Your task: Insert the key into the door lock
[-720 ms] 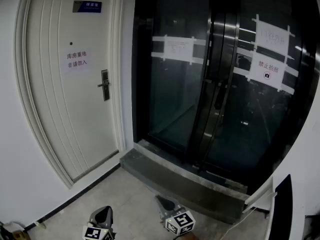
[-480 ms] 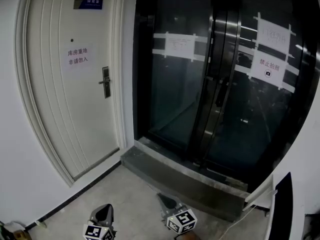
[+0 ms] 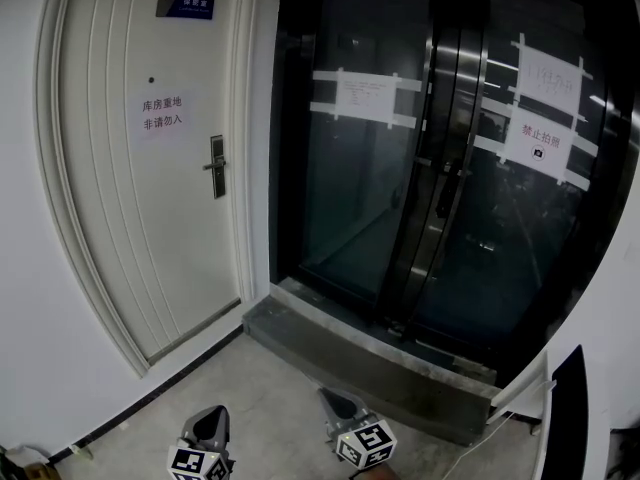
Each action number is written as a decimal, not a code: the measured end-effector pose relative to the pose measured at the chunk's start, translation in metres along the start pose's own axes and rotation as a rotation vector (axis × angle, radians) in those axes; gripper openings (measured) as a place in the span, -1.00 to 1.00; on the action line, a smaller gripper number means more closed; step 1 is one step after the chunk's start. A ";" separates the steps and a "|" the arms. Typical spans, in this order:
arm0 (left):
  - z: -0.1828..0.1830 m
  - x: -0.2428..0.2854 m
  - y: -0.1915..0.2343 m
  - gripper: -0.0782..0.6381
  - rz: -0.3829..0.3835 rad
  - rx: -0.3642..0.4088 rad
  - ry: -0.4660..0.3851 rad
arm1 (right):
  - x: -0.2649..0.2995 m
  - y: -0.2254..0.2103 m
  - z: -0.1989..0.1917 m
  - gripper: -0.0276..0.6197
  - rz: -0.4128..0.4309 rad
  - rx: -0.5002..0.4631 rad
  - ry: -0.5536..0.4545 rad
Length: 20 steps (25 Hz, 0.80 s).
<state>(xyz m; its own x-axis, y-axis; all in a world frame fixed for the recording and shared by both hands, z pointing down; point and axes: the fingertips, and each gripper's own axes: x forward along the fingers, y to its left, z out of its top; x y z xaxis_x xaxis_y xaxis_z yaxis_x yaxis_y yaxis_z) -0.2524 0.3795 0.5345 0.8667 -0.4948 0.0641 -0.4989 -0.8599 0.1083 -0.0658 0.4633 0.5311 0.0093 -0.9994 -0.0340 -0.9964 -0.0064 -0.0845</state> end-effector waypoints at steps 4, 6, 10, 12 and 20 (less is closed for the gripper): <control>0.001 0.008 0.009 -0.78 -0.006 0.001 -0.002 | 0.013 -0.001 -0.001 -0.88 -0.003 -0.012 0.007; 0.001 0.015 0.014 -0.78 -0.007 -0.001 -0.001 | 0.020 -0.004 -0.002 -0.88 -0.002 -0.011 0.007; 0.000 0.033 0.022 -0.78 -0.005 -0.004 -0.001 | 0.039 -0.017 -0.001 -0.88 0.004 -0.005 0.005; 0.000 0.043 0.026 -0.78 0.001 -0.010 0.000 | 0.050 -0.026 -0.001 -0.88 0.007 -0.003 0.005; 0.009 0.109 0.043 -0.78 0.008 -0.001 0.010 | 0.104 -0.076 0.004 -0.88 0.016 -0.017 0.000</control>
<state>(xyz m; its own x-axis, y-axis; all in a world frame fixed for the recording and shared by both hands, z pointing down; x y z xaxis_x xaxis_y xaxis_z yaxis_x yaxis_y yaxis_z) -0.1792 0.2870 0.5375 0.8623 -0.5007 0.0751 -0.5062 -0.8555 0.1086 0.0109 0.3598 0.5298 -0.0063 -0.9994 -0.0348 -0.9977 0.0086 -0.0666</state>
